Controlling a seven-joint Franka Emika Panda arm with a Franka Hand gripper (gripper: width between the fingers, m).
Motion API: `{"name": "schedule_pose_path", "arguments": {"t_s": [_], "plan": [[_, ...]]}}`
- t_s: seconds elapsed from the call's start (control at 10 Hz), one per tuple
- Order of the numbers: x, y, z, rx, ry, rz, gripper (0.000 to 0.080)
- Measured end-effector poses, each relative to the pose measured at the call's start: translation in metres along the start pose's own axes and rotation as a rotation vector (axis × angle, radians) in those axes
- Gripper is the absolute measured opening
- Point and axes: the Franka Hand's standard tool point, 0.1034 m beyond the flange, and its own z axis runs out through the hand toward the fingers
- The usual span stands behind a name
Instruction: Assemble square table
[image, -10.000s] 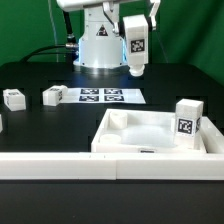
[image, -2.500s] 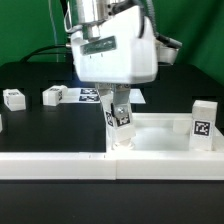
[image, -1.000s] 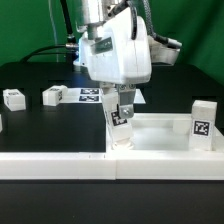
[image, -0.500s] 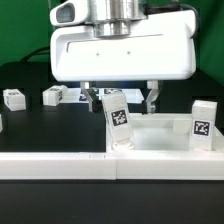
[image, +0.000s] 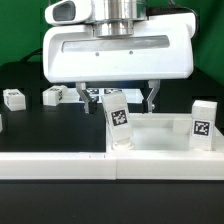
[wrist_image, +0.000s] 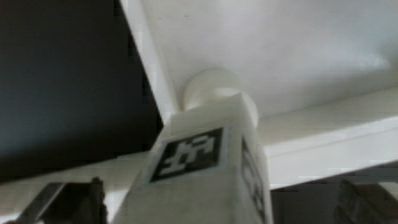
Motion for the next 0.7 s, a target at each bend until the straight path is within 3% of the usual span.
{"name": "schedule_pose_path", "arguments": {"t_s": [0.1,0.2,0.4,0.5,0.6,0.7], "plan": [[0.0005,-0.0089,-0.0002,-0.016,0.002,-0.046,0.0649],[0.0001,-0.0080,0.0002,-0.010,0.002,-0.007,0.0649],[0.0001,-0.0081,0.0003,-0.009,0.003,0.070,0.0389],[0.0002,-0.0078,0.0003,-0.009,0.003,0.128,0.0389],[0.0002,-0.0070,0.0003,-0.008,0.004,0.210,0.0288],[0.0002,-0.0065,0.0002,-0.009,0.004,0.266,0.0288]]}}
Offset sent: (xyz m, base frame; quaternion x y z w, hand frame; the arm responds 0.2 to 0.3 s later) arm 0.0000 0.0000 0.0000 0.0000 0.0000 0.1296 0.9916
